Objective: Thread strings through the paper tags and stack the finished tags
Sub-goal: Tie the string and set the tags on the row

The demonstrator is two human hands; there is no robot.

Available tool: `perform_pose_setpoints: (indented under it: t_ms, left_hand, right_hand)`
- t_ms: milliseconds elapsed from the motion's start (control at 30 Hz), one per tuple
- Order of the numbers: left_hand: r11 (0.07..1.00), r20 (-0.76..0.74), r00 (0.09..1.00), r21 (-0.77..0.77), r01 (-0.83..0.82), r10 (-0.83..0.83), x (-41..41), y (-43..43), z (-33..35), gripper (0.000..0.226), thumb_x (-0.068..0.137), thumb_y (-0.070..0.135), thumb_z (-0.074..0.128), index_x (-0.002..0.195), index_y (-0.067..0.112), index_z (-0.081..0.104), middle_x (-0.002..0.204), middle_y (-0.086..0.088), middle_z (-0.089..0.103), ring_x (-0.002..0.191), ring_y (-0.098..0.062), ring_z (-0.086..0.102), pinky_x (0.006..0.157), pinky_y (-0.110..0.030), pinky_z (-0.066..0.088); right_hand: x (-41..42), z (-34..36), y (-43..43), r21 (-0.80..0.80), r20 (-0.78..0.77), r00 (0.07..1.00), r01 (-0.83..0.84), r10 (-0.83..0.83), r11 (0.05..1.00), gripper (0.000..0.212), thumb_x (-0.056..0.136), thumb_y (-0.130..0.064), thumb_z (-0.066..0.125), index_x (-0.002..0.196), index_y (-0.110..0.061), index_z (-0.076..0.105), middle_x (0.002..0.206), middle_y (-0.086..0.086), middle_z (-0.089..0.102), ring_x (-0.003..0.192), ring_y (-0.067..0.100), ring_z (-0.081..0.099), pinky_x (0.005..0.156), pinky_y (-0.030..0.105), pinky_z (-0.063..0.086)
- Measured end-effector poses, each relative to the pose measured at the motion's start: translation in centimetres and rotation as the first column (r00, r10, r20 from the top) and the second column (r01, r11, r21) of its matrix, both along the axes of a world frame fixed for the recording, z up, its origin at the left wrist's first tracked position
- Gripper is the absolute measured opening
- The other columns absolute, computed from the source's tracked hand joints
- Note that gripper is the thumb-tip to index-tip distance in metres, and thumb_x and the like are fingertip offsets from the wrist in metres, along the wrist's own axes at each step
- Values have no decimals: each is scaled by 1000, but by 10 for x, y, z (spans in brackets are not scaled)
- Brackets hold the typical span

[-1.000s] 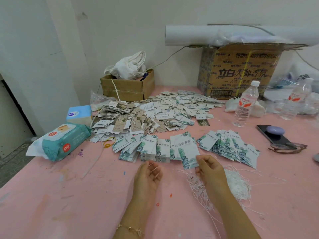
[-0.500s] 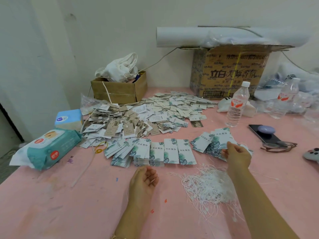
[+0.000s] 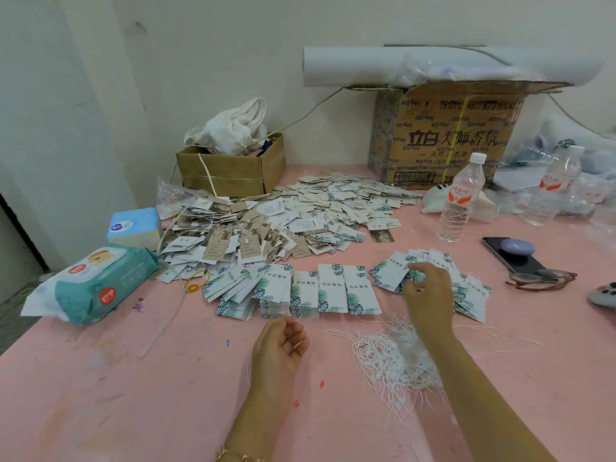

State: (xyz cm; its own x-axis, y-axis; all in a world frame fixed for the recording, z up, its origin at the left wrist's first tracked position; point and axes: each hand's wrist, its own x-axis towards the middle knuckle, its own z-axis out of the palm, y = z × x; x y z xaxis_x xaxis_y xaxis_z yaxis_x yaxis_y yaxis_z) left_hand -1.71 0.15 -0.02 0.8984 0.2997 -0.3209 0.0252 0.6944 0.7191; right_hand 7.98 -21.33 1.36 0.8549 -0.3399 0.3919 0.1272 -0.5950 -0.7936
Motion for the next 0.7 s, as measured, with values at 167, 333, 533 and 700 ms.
perform_pose_setpoints:
  t_ms: [167,333,533,700]
  left_hand:
    - [1000,6,1000,-4,1,-1,-1,0,2,17,98,8,47,85,5,59,64,-5,64,59,-15,58,56,-22,53]
    - [1000,18,1000,1,4,-4,-3,0,1,21,98,6,45,83,5,59,63,-5,64,57,-13,59,53,-21,53]
    - [1000,15,1000,-12,1,-1,-4,0,2,18,97,6,48,83,5,59,67,-7,63,61,-16,59,54,-22,54]
    - [994,-1,995,-50,97,-97,-6,-2,5,19,97,8,47,84,3,59,73,-13,66,65,-21,62,55,-26,58]
  right_hand:
    - [-14,-1,40,-414,-295,889,-450,351,791,66,91,-31,62,149,-25,31,153,2,33,142,22,29,116,39,23]
    - [-20,-1,49,-553,-424,858,-498,289,668,73,88,-40,64,147,-19,28,156,5,28,145,24,21,115,39,19]
    - [-26,5,41,-596,-460,842,-528,281,605,71,87,-27,69,147,-23,31,135,3,56,119,19,54,98,34,44]
    - [-24,17,42,-398,-499,805,-542,322,740,44,87,-17,67,130,-20,58,124,1,65,107,18,62,89,29,46]
